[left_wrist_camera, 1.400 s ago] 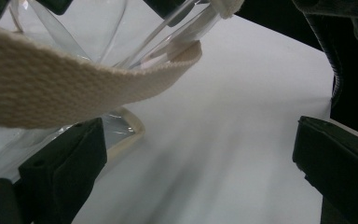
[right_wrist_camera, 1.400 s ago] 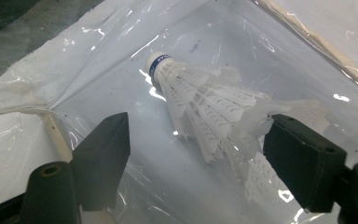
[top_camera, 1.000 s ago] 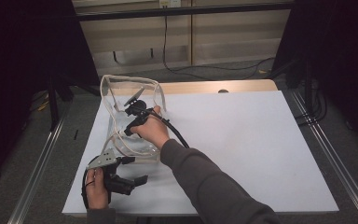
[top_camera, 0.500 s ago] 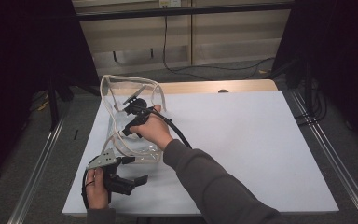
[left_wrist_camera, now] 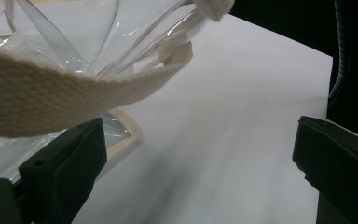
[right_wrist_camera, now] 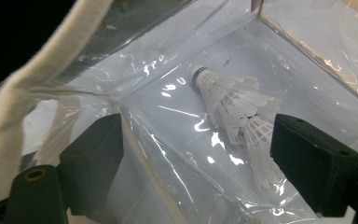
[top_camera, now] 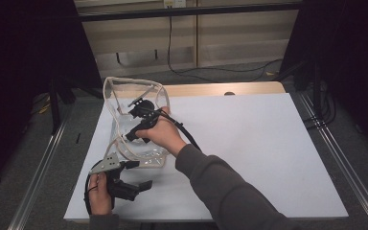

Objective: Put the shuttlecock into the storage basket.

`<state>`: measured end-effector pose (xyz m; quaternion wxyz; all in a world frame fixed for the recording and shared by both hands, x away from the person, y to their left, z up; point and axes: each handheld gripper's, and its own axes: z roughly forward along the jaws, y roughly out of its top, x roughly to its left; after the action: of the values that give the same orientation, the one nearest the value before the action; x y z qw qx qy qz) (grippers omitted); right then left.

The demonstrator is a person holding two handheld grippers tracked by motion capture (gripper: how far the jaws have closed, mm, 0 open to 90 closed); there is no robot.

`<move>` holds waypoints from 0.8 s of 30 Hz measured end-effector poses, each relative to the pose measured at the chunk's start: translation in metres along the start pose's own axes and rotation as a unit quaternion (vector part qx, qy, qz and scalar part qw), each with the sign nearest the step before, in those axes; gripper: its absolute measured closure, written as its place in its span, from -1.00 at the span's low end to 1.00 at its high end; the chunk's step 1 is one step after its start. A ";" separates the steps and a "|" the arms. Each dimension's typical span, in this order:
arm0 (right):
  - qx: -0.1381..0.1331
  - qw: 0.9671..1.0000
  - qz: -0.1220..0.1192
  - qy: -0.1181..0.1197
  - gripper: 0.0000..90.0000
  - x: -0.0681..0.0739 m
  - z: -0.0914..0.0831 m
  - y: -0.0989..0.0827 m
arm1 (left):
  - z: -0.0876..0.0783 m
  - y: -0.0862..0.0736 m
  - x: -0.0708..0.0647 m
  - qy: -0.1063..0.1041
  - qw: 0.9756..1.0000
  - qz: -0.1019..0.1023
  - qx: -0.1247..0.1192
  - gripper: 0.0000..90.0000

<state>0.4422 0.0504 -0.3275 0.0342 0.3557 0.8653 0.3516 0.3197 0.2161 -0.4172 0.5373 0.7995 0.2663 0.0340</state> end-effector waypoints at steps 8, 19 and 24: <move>-0.006 1.000 -0.008 0.002 -0.69 0.002 -0.011 -0.003 | -0.001 0.000 0.000 0.001 1.000 -0.003 -0.005 -0.93; -0.022 1.000 -0.007 0.015 -0.73 -0.001 -0.025 -0.009 | -0.001 0.000 0.000 0.002 1.000 0.001 -0.001 -0.93; -0.027 0.999 -0.015 0.025 -0.75 0.000 -0.030 -0.011 | -0.002 0.001 -0.001 0.002 1.000 0.000 -0.004 -0.93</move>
<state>0.4265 0.0273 -0.3116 0.0280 0.3325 0.8613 0.3832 0.3189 0.2172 -0.4158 0.5396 0.7976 0.2670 0.0370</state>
